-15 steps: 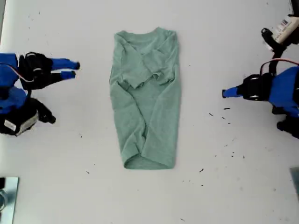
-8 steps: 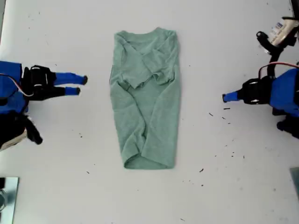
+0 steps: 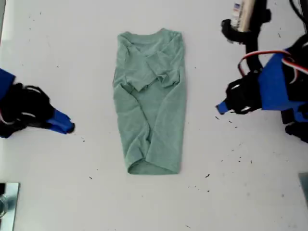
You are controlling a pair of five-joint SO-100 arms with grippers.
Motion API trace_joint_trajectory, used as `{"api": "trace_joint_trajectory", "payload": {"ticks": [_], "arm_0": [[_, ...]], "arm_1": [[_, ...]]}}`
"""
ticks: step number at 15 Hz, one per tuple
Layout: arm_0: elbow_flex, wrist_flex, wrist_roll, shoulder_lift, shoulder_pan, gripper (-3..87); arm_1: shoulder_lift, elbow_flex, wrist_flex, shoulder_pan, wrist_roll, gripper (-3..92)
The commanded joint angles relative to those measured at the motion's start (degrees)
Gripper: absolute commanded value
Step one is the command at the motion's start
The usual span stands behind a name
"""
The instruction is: Fold t shirt
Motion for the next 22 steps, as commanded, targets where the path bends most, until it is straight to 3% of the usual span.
{"api": "trace_joint_trajectory", "payload": {"ticks": [1, 2, 3, 4, 8, 12, 19, 20, 21, 22], "arm_0": [[-17.7, -6.2, 7.2, -9.1, 3.7, -0.4], [-13.9, -12.4, 12.2, -5.5, 4.6, -0.1], [-10.5, -15.4, 15.2, -3.1, 4.5, 11.1], [-10.3, -13.9, 15.6, -2.8, 4.2, 13.1], [-9.9, -13.4, 17.9, -8.5, 1.7, 13.4], [-11.1, -18.7, 21.6, -27.2, -0.1, 18.6], [-13.6, -24.4, 18.4, -51.8, -1.3, 21.7], [-13.9, -25.3, 19.2, -54.3, -2.3, 16.9], [-13.9, -26.0, 20.7, -55.9, -3.2, 2.4], [-14.7, -26.5, 23.4, -56.7, -3.4, -0.1]], "arm_1": [[-8.6, -18.1, -0.4, -3.3, -0.4, 2.2], [-10.4, -19.2, -1.3, -4.2, -0.6, 7.9], [-12.0, -20.8, -1.5, -5.4, -0.5, 19.2], [-13.8, -22.7, -0.5, -6.2, -0.3, 26.2], [-21.0, -24.7, -2.8, -7.8, 0.9, 27.5], [-34.1, -24.2, -8.8, -8.3, 0.5, 27.5], [-57.0, -24.1, -20.8, -12.0, 3.7, 24.7], [-59.2, -24.3, -21.3, -12.4, 4.5, 19.9], [-59.9, -24.3, -21.3, -12.5, 5.1, 6.2], [-59.8, -24.7, -21.4, -12.5, 4.1, -0.5]]}}
